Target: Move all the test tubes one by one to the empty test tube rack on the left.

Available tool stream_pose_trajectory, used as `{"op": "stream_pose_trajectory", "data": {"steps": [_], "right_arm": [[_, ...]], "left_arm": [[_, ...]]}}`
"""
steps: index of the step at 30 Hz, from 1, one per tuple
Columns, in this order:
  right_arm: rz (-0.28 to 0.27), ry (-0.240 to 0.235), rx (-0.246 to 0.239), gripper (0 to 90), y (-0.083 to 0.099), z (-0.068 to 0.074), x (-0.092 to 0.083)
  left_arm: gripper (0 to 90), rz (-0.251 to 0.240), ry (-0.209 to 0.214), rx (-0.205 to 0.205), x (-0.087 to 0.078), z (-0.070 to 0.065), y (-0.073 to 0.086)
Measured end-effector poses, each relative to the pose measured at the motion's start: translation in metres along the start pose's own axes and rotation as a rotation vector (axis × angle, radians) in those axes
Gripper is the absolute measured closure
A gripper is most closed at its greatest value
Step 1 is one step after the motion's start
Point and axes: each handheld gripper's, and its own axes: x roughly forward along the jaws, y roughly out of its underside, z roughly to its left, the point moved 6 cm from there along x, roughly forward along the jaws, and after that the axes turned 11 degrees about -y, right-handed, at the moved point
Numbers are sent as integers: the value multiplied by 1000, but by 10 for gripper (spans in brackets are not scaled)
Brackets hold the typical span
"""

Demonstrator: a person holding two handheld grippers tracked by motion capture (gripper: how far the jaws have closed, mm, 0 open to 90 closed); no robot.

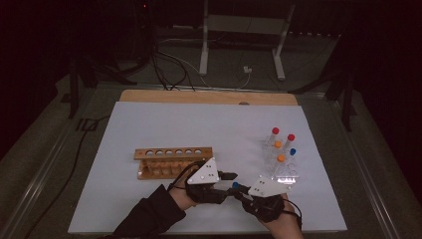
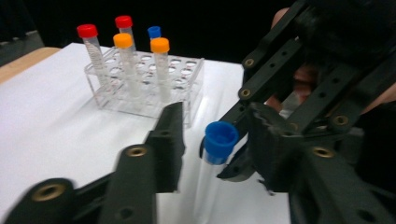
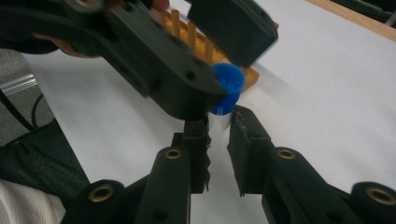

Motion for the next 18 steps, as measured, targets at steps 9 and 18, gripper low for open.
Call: {"op": "stream_pose_trajectory", "data": {"steps": [9,18], "right_arm": [[-5,7,11,764,0,-2,0],[-47,5,27,571,-2,-5,-5]], "left_arm": [[771,3,-7,13,3,0,-1],[780,2,-41,11,-4,9,-11]]}}
